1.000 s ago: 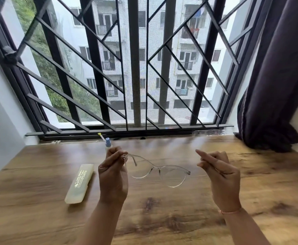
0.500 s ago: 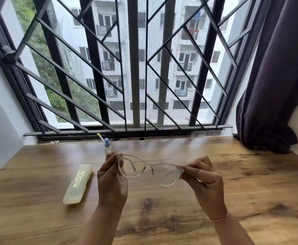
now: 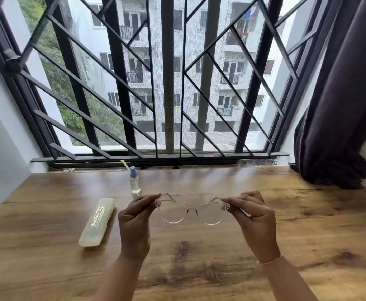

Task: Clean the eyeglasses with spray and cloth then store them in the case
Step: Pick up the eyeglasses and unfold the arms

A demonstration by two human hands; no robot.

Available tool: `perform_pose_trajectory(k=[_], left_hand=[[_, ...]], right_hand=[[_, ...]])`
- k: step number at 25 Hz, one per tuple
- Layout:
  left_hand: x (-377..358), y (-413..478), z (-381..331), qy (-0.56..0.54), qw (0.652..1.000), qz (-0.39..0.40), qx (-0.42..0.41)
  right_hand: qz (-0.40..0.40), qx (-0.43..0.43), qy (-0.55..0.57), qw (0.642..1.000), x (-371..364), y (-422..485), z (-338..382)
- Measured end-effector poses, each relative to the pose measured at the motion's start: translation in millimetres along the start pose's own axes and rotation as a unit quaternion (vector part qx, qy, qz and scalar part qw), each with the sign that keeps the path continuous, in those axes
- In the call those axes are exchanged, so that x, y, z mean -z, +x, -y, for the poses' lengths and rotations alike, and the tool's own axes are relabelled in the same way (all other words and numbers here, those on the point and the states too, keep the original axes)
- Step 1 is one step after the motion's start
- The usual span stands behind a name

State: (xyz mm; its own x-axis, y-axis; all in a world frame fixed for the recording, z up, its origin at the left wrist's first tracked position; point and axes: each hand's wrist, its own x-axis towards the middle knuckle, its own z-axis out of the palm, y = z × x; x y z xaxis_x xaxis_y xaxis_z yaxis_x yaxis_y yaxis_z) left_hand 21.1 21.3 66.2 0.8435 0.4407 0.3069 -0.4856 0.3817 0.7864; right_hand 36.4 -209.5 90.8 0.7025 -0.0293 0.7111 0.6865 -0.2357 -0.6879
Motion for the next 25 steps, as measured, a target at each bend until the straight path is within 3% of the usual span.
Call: perform_pose_trajectory(k=[5,10,18,25], left_hand=[[17.7,-1.3,16.0,0.206,0.978,0.012,-0.004],[35.7,2.0,42.0,0.363,0.931,0.018,0.035],[43.9,2.7,66.6,0.446,0.890,0.028,0.088],[49.8,-3.1,70.2,0.491,0.864,0.029,0.107]], right_hand=[[0.024,-0.044,-0.069,0.996,-7.4,-8.2,-33.7],[0.068,-0.116,-0.129,0.982,-28.0,-24.1,-74.3],[0.110,-0.186,-0.148,0.965,-45.0,-40.0,-112.1],[0.125,-0.195,-0.158,0.960,-46.9,-47.6,-111.1]])
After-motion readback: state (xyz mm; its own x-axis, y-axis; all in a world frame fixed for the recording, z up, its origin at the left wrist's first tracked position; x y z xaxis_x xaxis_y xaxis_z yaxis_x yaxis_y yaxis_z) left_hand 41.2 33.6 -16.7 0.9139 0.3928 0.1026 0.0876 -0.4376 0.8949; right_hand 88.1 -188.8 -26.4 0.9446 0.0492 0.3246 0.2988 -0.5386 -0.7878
